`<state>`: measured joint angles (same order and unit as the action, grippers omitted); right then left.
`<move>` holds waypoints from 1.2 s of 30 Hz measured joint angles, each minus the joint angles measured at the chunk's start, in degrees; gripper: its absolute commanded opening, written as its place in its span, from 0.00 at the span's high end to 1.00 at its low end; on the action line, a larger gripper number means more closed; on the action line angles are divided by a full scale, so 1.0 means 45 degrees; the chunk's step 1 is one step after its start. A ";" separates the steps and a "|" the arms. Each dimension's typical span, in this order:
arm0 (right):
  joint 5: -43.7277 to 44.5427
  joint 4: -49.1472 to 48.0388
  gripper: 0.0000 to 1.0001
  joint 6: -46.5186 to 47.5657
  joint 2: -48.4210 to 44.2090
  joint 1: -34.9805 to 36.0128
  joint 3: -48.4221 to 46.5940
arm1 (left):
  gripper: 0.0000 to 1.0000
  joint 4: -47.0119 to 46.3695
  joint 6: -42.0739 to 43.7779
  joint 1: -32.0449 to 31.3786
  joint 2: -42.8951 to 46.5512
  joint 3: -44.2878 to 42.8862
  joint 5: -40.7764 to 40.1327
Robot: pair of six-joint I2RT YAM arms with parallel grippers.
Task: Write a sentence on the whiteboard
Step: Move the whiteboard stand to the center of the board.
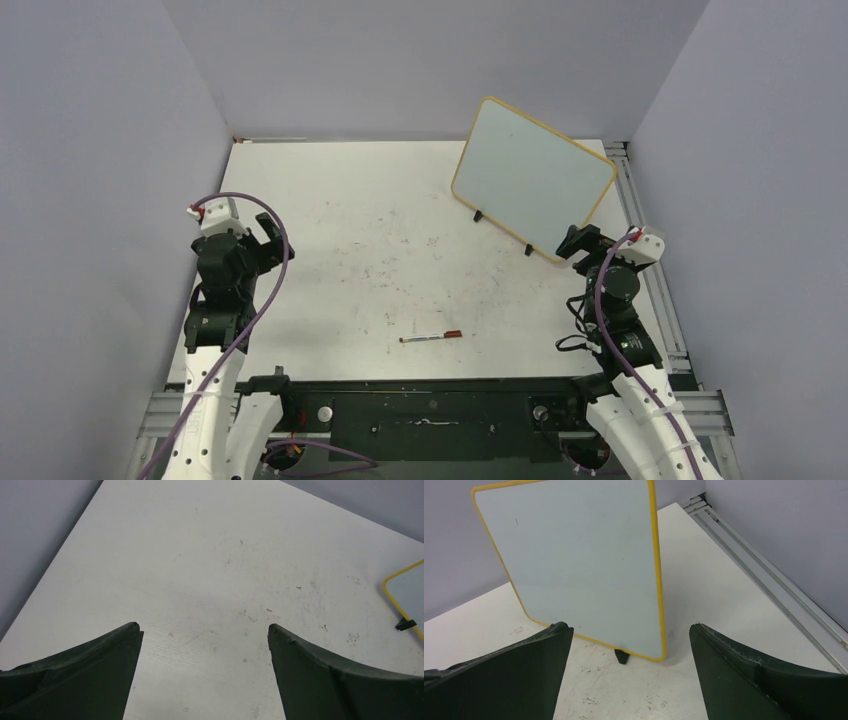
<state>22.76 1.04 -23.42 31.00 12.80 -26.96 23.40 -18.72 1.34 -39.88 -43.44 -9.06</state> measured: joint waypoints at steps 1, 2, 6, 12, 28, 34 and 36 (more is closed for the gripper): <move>-0.0073 0.0000 0.10 0.0005 0.0000 0.0000 0.0000 | 0.04 -0.0005 -0.0053 0.0000 -0.0039 -0.0005 -0.0039; -0.0141 0.0000 0.10 0.0015 0.0000 0.0000 0.0000 | 0.04 0.0005 -0.0092 0.0000 -0.0063 -0.0005 -0.0078; -0.0743 -0.0097 0.05 0.0044 0.0117 0.0000 0.0000 | 0.04 0.0034 -0.0189 0.0000 -0.0117 -0.0005 -0.0121; -0.1855 -0.0330 0.04 -0.1020 0.2259 0.0471 -0.0282 | 0.04 0.0058 -0.0253 0.0000 -0.0272 -0.0005 0.0087; 0.0471 -0.1841 0.20 -0.5013 1.2060 0.4425 -0.3575 | 0.04 0.0078 -0.0165 -0.0117 -0.0321 -0.0005 0.1428; 0.1098 -0.2200 0.33 -0.5989 1.5159 0.4430 -0.5727 | 0.04 0.0078 -0.0112 -0.0350 -0.0306 -0.0005 0.1447; 0.1248 -0.2283 0.37 -0.6207 1.5931 0.4425 -0.6382 | 0.04 0.0078 -0.0078 -0.0544 -0.0311 -0.0005 0.1472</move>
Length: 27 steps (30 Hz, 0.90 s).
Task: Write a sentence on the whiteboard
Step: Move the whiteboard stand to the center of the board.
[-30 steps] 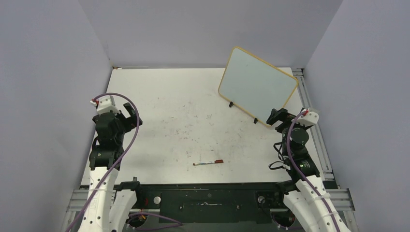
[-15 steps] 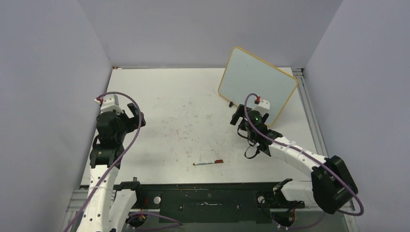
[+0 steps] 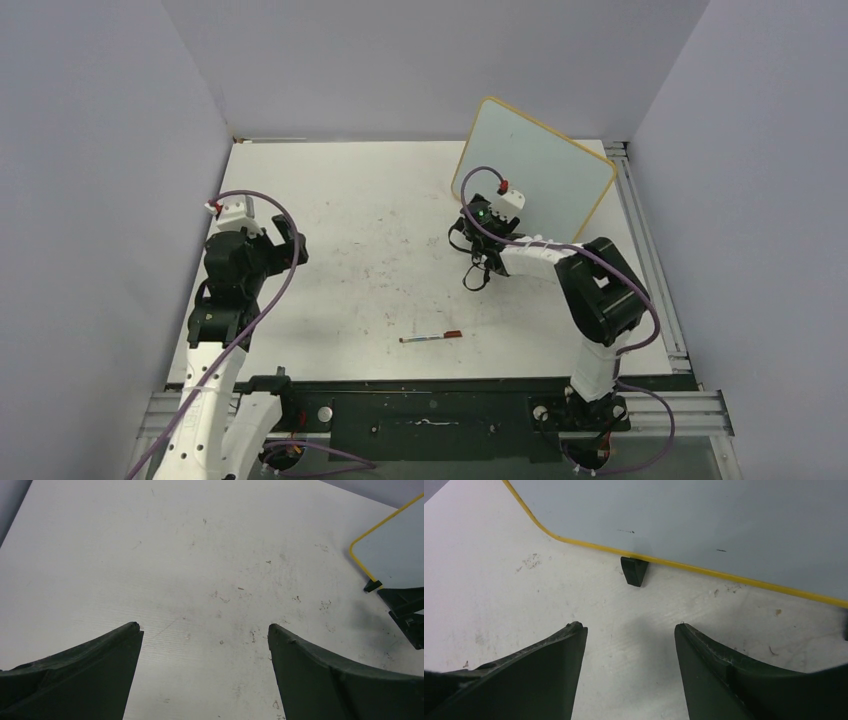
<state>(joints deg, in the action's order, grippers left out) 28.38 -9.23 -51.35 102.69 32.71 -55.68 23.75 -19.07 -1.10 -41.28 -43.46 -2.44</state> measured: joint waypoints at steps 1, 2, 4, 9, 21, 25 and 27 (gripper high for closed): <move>0.0078 -0.0005 0.39 -0.0126 0.0340 0.0000 -0.0287 | 0.04 0.0000 0.0010 -0.0073 0.0000 0.0000 -0.0005; 0.0194 0.0005 0.41 -0.0257 0.0641 0.0000 -0.0549 | 0.04 0.0000 0.0015 -0.0097 0.0000 0.0000 0.0000; 0.0418 0.0078 0.47 -0.0563 0.1175 0.0000 -0.1020 | 0.04 0.0000 0.0039 -0.0155 0.0000 0.0000 -0.0005; 0.0967 0.0189 0.48 -0.1234 0.2064 -0.0010 -0.1511 | 0.04 0.0000 0.0058 -0.0243 -0.0010 0.0000 -0.0010; 0.1661 0.0544 0.50 -0.1511 0.3390 -0.0461 -0.2924 | 0.04 0.0005 0.0107 -0.0491 -0.0015 0.0000 -0.0019; 0.1739 0.0549 0.52 -0.1428 0.3628 -0.0631 -0.3245 | 0.04 0.0005 0.0112 -0.0495 -0.0015 0.0000 -0.0053; 0.1778 0.0539 0.55 -0.1341 0.3725 -0.0661 -0.3327 | 0.04 0.0000 0.0112 -0.0495 -0.0015 0.0000 -0.0063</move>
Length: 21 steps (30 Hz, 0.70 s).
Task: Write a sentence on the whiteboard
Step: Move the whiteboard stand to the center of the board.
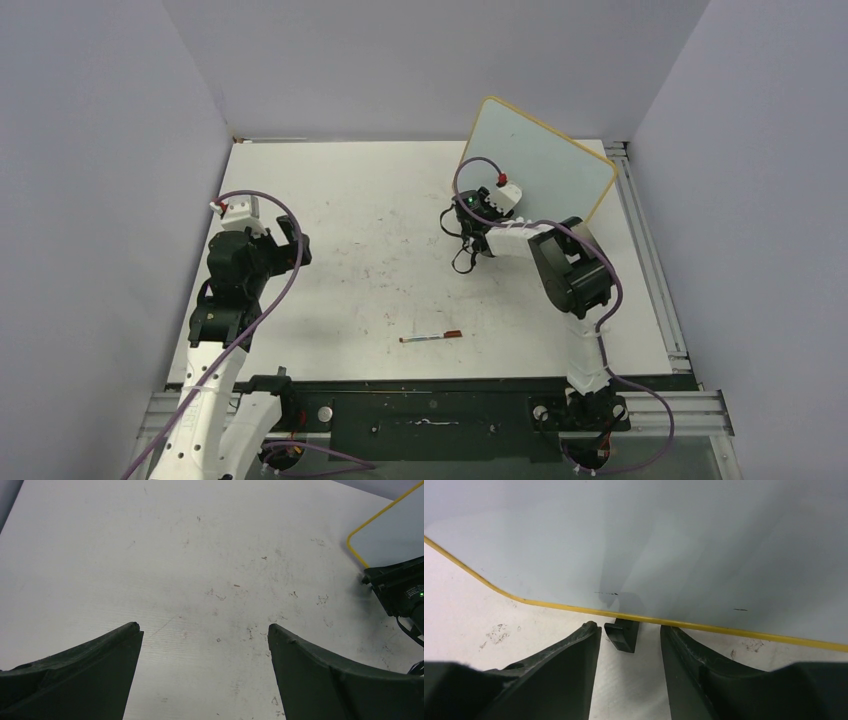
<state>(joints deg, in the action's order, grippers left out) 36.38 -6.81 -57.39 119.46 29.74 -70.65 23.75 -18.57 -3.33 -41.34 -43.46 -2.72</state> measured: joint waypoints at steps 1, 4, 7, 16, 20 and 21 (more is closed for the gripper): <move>0.0019 0.0000 0.57 0.0063 0.0058 0.0000 -0.0087 | 0.04 0.0005 0.0000 0.0000 0.0000 0.0000 0.0000; 0.0053 -0.0019 0.65 0.0262 0.0277 -0.0005 -0.0325 | 0.04 0.0005 0.0000 0.0000 0.0000 0.0000 -0.0010; 0.0053 -0.0034 0.74 0.0355 0.0335 -0.0019 -0.0364 | 0.04 0.0005 0.0005 0.0000 0.0000 0.0000 -0.0019; -0.0083 -0.0345 0.94 0.0631 0.0340 0.0087 -0.0219 | 0.04 0.0005 0.0049 0.0000 0.0000 0.0000 -0.0058; -0.0087 -0.0685 0.95 0.0714 0.0243 0.0165 0.0068 | 0.04 0.0005 0.0049 0.0000 0.0000 0.0000 -0.0058; -0.0136 -0.0792 0.95 0.0729 0.0151 0.0189 0.0253 | 0.04 0.0005 0.0053 0.0000 0.0000 0.0000 -0.0058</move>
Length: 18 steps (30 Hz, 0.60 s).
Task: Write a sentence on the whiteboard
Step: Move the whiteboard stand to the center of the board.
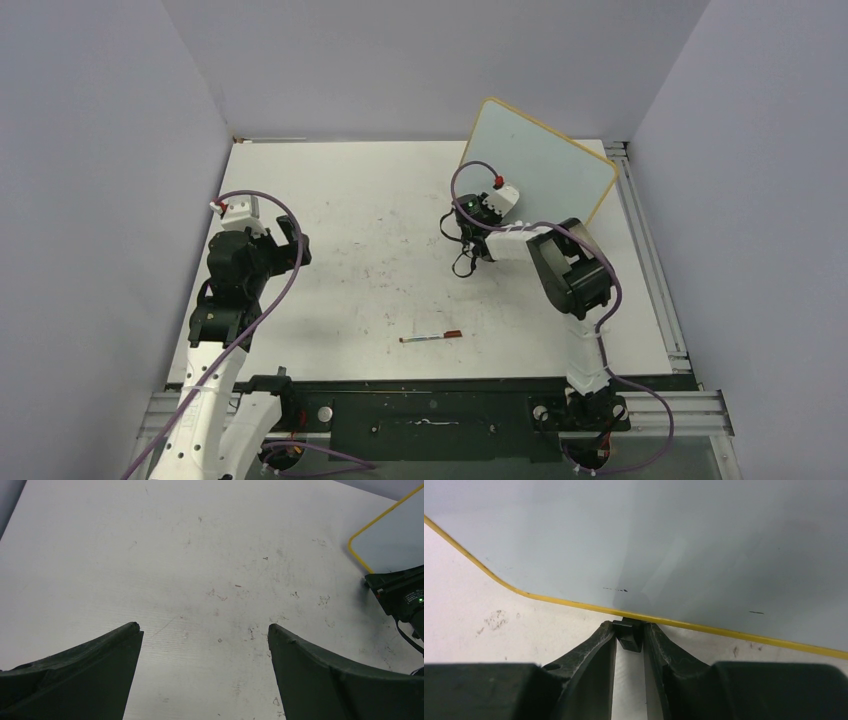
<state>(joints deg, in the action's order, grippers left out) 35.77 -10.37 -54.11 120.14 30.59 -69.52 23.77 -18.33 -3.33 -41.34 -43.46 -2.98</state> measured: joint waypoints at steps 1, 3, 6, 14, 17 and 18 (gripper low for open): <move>-0.0053 -0.0078 0.95 0.0024 -0.0131 0.0039 0.0189 | 0.04 0.0000 0.0000 0.0000 0.0000 0.0000 -0.0005; -0.0204 -0.0126 0.95 0.0083 -0.0432 0.0175 0.0602 | 0.04 -0.0005 0.0000 0.0000 0.0000 0.0000 -0.0005; -0.0413 -0.0160 0.95 0.0194 -0.0831 0.0423 0.1127 | 0.04 -0.0005 0.0000 0.0000 0.0000 0.0000 -0.0005; -0.0675 -0.0126 0.95 0.0690 -0.1773 0.1234 0.2288 | 0.04 0.0000 0.0005 0.0000 0.0000 0.0000 0.0000; -0.0753 -0.0160 0.95 0.0845 -0.2229 0.1574 0.2880 | 0.04 0.0000 0.0005 0.0000 0.0000 0.0000 0.0000; -0.0772 -0.0160 0.95 0.0879 -0.2370 0.1671 0.3045 | 0.04 -0.0005 0.0005 0.0000 0.0000 0.0000 0.0000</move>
<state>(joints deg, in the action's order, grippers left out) 32.29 -11.09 -50.15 109.47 38.11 -55.81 23.75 -18.31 -3.33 -41.34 -43.46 -2.98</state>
